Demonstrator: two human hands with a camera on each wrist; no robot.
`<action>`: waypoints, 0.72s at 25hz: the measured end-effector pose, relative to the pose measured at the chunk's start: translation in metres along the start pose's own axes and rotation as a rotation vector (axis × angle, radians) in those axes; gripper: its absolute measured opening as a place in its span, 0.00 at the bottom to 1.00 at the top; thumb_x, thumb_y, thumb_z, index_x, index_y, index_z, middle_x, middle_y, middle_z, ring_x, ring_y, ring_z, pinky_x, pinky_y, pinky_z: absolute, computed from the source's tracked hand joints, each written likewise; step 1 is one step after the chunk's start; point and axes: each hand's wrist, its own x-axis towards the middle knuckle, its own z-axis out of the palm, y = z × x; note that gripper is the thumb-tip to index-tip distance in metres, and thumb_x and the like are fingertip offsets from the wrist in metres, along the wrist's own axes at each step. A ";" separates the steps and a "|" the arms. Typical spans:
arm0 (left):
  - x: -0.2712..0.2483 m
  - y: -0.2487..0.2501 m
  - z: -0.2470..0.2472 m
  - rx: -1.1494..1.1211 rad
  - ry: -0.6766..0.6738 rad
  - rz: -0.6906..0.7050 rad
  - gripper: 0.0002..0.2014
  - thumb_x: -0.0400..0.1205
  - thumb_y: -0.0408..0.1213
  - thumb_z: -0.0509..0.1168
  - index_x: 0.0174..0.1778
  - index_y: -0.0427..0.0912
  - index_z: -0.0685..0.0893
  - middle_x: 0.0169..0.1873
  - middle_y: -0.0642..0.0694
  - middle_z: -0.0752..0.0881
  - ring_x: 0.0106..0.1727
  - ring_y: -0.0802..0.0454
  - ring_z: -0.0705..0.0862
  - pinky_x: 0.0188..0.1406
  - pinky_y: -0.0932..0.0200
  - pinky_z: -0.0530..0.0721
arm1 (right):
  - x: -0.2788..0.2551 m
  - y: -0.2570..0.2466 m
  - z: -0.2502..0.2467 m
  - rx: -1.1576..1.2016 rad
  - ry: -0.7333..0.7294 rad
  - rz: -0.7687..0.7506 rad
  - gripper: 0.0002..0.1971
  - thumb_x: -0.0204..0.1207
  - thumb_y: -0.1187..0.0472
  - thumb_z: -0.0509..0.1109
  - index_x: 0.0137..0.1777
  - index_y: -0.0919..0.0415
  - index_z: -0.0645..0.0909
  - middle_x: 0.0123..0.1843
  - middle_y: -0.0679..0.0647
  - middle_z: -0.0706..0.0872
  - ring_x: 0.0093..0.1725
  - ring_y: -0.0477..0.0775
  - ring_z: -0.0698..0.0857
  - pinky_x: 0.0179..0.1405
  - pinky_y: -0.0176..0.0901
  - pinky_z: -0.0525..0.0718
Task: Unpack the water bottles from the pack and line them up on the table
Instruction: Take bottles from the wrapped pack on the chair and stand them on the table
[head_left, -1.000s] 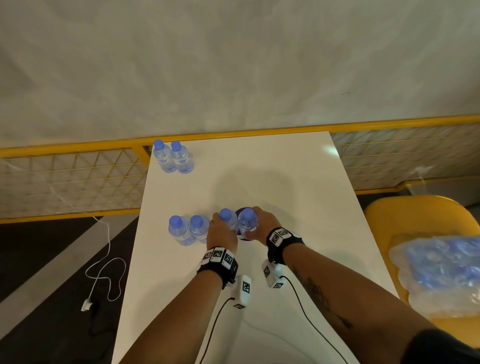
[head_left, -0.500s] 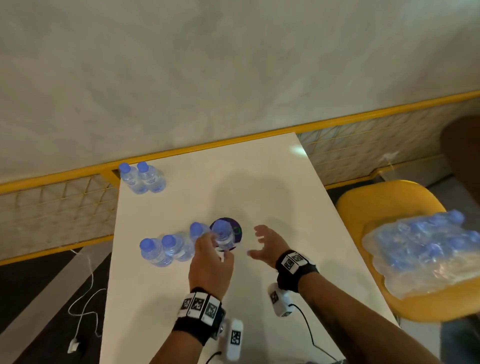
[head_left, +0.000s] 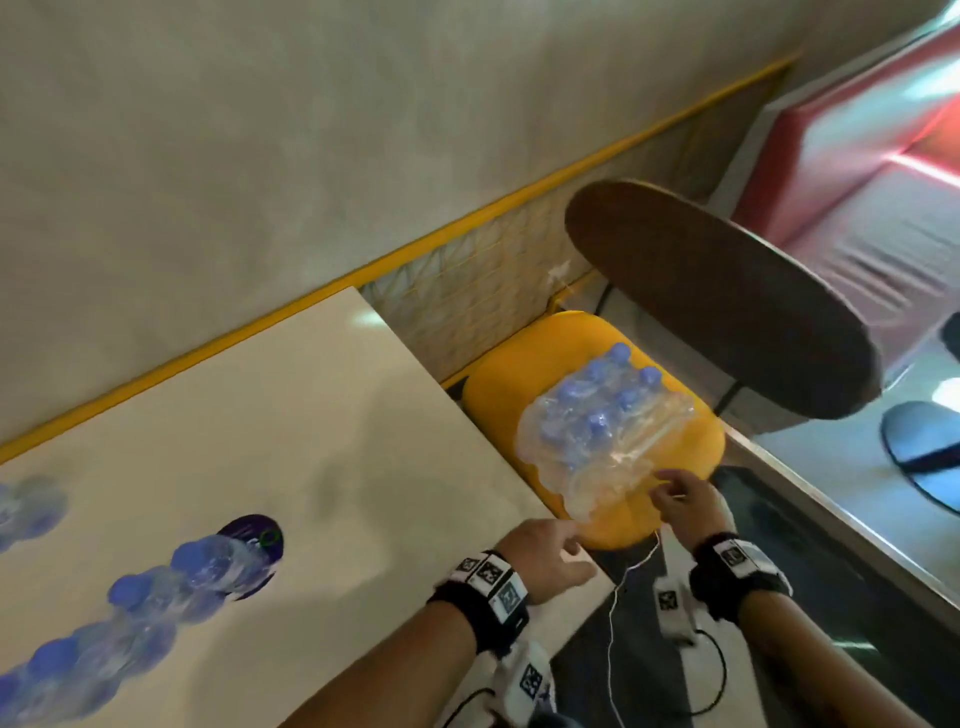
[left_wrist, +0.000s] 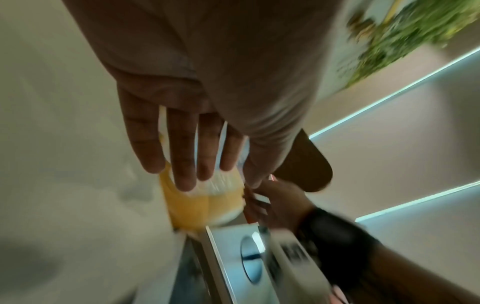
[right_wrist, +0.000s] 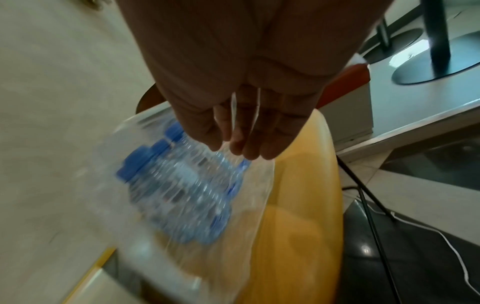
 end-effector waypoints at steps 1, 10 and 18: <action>0.023 0.018 0.017 -0.029 -0.041 0.001 0.32 0.79 0.52 0.73 0.80 0.53 0.75 0.69 0.49 0.85 0.66 0.48 0.86 0.66 0.55 0.83 | 0.020 0.002 -0.010 0.025 0.020 0.019 0.16 0.76 0.63 0.75 0.64 0.59 0.83 0.46 0.61 0.89 0.39 0.61 0.87 0.43 0.52 0.87; 0.150 0.058 0.046 -0.087 0.360 -0.368 0.17 0.88 0.47 0.62 0.51 0.36 0.88 0.38 0.42 0.83 0.46 0.42 0.81 0.48 0.52 0.80 | 0.112 -0.031 0.014 -0.271 -0.104 -0.377 0.26 0.69 0.48 0.79 0.65 0.58 0.80 0.57 0.56 0.88 0.55 0.57 0.85 0.58 0.53 0.83; 0.160 0.038 0.032 -0.055 0.432 -0.236 0.34 0.78 0.60 0.70 0.76 0.46 0.77 0.62 0.46 0.86 0.61 0.43 0.85 0.64 0.49 0.84 | 0.110 -0.025 -0.003 -0.201 -0.157 -0.343 0.34 0.60 0.52 0.84 0.66 0.50 0.77 0.57 0.50 0.86 0.56 0.54 0.85 0.59 0.48 0.85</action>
